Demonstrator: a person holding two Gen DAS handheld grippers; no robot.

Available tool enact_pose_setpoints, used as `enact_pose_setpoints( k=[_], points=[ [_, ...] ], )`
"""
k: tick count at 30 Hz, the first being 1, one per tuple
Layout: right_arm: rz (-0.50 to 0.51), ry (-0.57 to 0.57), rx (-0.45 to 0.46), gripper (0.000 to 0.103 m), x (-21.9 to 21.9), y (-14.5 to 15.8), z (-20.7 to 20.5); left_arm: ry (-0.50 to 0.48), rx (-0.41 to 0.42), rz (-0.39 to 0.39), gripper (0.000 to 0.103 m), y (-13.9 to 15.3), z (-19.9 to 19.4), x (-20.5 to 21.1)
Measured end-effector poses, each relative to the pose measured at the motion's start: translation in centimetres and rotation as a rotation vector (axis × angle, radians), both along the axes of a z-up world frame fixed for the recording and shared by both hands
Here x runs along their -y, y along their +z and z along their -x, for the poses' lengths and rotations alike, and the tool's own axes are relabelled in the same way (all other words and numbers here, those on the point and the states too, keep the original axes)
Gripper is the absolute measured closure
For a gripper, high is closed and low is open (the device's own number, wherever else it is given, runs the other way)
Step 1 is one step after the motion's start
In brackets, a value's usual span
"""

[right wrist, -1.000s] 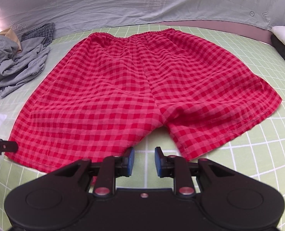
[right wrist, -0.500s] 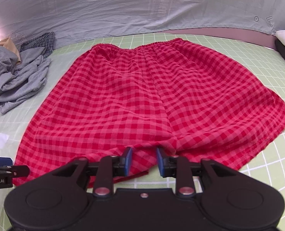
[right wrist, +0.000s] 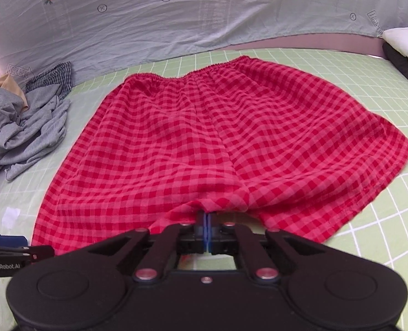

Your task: Fold clothes

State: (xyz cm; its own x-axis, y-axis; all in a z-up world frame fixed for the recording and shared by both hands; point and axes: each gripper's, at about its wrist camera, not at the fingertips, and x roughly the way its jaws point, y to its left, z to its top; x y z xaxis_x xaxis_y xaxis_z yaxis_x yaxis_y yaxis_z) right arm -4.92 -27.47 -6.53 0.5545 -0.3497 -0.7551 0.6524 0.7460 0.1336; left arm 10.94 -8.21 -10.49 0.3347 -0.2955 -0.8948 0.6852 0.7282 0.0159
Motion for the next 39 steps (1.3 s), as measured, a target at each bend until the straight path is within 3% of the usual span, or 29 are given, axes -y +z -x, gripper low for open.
enact_pose_setpoints(
  k=[6, 11, 12, 16, 20, 25, 27, 28, 29, 31, 34, 37, 39],
  points=[
    [-0.020, -0.049, 0.085, 0.103, 0.4, 3.6, 2.9, 0.005, 0.002, 0.001, 0.039, 0.0, 0.0, 0.0],
    [-0.008, -0.111, -0.091, 0.101, 1.3, 0.6, 3.0, 0.016, -0.001, 0.000, 0.038, 0.0, 0.0, 0.0],
    [-0.013, -0.113, -0.093, 0.100, 1.4, 0.5, 3.4, 0.017, -0.001, 0.000, 0.038, 0.0, 0.0, 0.0],
    [-0.038, -0.105, -0.064, 0.091, 1.4, 0.4, 4.8, 0.027, 0.000, -0.001, 0.038, 0.1, 0.1, 0.1],
    [-0.106, -0.080, 0.039, 0.070, 1.4, 0.5, 5.0, 0.037, 0.001, -0.002, 0.038, 0.1, 0.2, 0.1],
    [-0.157, -0.033, 0.090, 0.063, 1.7, -0.3, 3.8, 0.049, 0.001, -0.002, 0.038, 0.1, 0.3, 0.2],
    [-0.196, -0.047, 0.097, 0.063, 2.4, -1.3, 3.4, 0.050, 0.000, -0.002, 0.038, 0.1, 0.4, 0.0],
    [-0.220, -0.057, 0.104, 0.068, 2.8, -1.7, 3.2, 0.051, -0.001, -0.002, 0.038, 0.1, 0.5, -0.1],
    [-0.252, -0.061, 0.119, 0.087, 3.3, -2.0, 3.3, 0.051, -0.001, -0.002, 0.038, 0.1, 0.5, -0.2],
    [-0.285, -0.069, 0.160, 0.102, 3.6, -1.5, 3.7, 0.053, -0.002, -0.001, 0.038, 0.1, 0.7, -0.3],
    [-0.320, -0.095, 0.169, 0.102, 3.7, -1.0, 4.3, 0.059, -0.002, 0.004, 0.038, 0.1, 0.8, -0.6],
    [-0.266, -0.128, 0.041, 0.101, 3.4, -1.7, 4.0, 0.071, -0.004, 0.003, 0.038, 0.1, 0.7, -0.8],
    [-0.218, -0.121, -0.005, 0.094, 3.0, -1.2, 3.8, 0.080, -0.007, 0.001, 0.038, 0.1, 0.7, -0.9]
  ],
)
